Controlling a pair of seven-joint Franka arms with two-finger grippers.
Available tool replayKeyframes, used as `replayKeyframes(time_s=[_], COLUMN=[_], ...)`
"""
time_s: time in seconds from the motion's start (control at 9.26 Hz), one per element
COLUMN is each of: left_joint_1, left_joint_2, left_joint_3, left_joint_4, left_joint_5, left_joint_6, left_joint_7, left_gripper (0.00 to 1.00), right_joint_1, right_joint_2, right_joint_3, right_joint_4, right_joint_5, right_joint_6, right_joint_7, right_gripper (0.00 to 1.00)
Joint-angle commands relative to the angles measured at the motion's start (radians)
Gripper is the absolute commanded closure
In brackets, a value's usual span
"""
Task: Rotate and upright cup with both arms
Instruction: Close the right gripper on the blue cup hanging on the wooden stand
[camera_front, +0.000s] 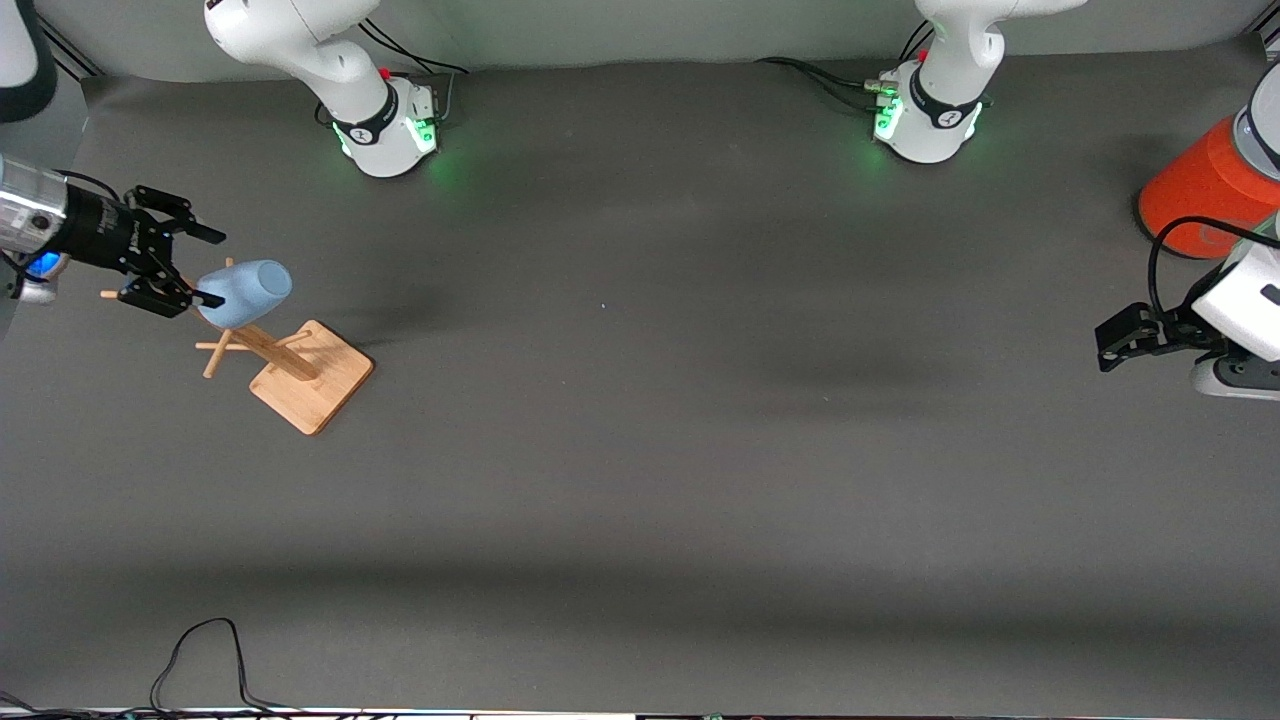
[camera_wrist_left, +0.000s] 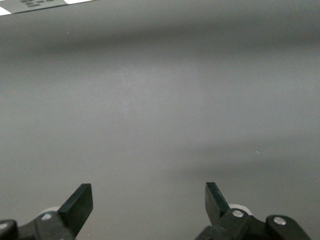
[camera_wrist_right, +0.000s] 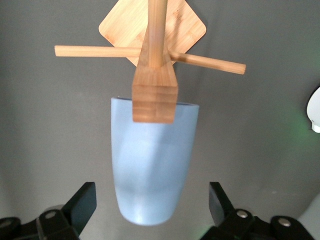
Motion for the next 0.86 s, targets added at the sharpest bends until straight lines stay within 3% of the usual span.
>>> replayKeyframes(time_s=[0.0, 0.54, 0.76], left_joint_1=[-0.004, -0.004, -0.003], left_joint_2=[0.002, 0.002, 0.004], left_joint_3=[0.004, 0.004, 0.004], left_joint_4=[0.012, 0.010, 0.010], left_joint_5=[0.006, 0.008, 0.008], left_joint_6=[-0.016, -0.016, -0.016], left_joint_7=[0.015, 0.015, 0.015], left_gripper=[0.00, 0.00, 0.00], right_joint_1=[0.011, 0.014, 0.028], right_joint_2=[-0.030, -0.012, -0.001], right_joint_3=[0.008, 0.010, 0.010], right_joint_4=[-0.090, -0.139, -0.138], right_joint_5=[0.014, 0.014, 0.016], right_joint_6=[0.112, 0.198, 0.203], right_joint_7=[0.032, 0.018, 0.012], right_gripper=[0.00, 0.00, 0.26])
